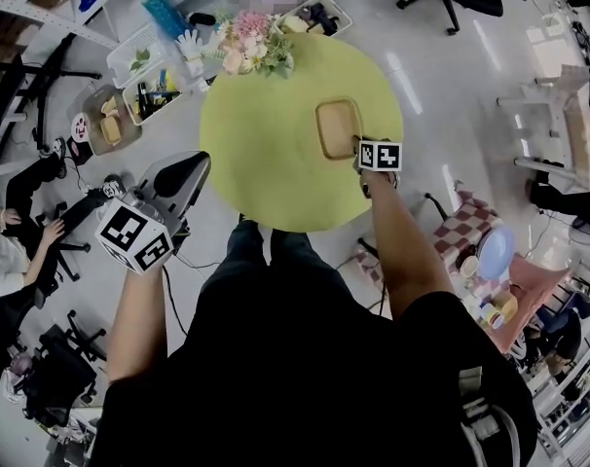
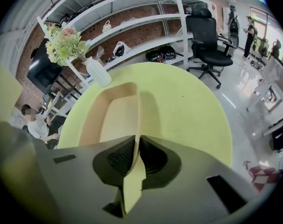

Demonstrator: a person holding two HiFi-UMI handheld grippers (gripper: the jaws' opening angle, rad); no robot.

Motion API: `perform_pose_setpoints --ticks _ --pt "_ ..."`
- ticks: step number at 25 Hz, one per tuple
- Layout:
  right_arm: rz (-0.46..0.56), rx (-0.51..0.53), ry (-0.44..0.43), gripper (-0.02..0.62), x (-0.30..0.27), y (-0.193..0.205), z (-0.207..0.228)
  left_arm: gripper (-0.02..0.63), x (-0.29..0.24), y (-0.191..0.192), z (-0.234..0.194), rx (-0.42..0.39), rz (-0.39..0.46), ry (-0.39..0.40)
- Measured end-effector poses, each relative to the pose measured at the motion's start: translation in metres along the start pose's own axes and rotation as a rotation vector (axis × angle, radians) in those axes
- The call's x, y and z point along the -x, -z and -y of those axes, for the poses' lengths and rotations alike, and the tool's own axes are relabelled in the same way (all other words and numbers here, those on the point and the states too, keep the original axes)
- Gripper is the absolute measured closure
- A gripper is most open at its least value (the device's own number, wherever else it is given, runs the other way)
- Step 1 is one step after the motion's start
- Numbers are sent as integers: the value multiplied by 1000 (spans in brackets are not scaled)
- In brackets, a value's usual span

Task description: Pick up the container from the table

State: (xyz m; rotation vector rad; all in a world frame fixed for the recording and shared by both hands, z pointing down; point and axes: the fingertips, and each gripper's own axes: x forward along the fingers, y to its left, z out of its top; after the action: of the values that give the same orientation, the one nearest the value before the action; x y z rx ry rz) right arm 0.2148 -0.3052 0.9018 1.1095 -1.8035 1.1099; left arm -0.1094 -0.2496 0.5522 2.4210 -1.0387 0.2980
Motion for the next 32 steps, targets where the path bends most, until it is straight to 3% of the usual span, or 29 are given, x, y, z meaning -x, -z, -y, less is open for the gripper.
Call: perform_pose_setpoints --ticks 32 --pt "1 -51 16 583 23 7 -16 589 28 6 5 -1 24 20"
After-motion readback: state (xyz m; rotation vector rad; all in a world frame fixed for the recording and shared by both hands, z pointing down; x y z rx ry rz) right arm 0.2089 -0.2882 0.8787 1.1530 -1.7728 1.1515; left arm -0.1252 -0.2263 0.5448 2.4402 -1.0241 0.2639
